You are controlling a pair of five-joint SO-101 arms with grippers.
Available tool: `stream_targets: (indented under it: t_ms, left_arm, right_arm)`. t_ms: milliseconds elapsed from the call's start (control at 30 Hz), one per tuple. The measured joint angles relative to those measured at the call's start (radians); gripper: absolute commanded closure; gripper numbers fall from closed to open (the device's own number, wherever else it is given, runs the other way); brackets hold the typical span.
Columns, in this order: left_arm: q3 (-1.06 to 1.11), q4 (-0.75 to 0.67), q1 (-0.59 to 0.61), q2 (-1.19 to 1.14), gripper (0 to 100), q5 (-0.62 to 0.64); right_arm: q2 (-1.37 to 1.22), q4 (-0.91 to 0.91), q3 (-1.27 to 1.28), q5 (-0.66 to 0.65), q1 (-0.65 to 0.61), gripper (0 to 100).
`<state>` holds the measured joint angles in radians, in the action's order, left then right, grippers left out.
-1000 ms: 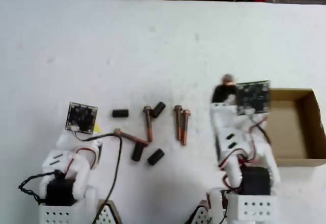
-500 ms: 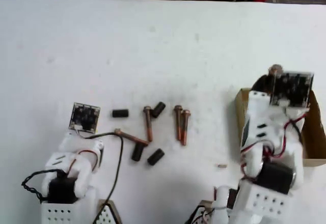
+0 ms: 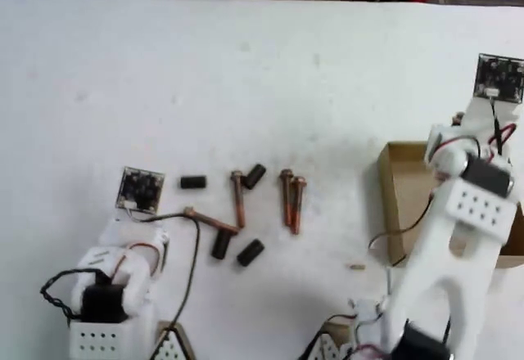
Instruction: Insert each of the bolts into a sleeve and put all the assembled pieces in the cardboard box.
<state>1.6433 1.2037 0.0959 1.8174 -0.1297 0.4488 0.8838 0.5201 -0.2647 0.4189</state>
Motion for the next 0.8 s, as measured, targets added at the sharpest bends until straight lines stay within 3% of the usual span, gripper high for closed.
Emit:
stream_targets:
  t_ms: [367, 667, 800]
  left_arm:
    - [0.000, 0.000, 0.000, 0.000, 98, 0.000]
    - [0.000, 0.000, 0.000, 0.000, 98, 0.000]
    - [0.000, 0.000, 0.000, 0.000, 98, 0.000]
  right_arm:
    - [-0.381, 0.000, -0.074, -0.112, -0.002, 97.8]
    - [-0.522, -0.002, -0.075, -0.216, -0.043, 97.6]
    - [-0.545, -0.002, -0.077, -0.244, -0.064, 90.5]
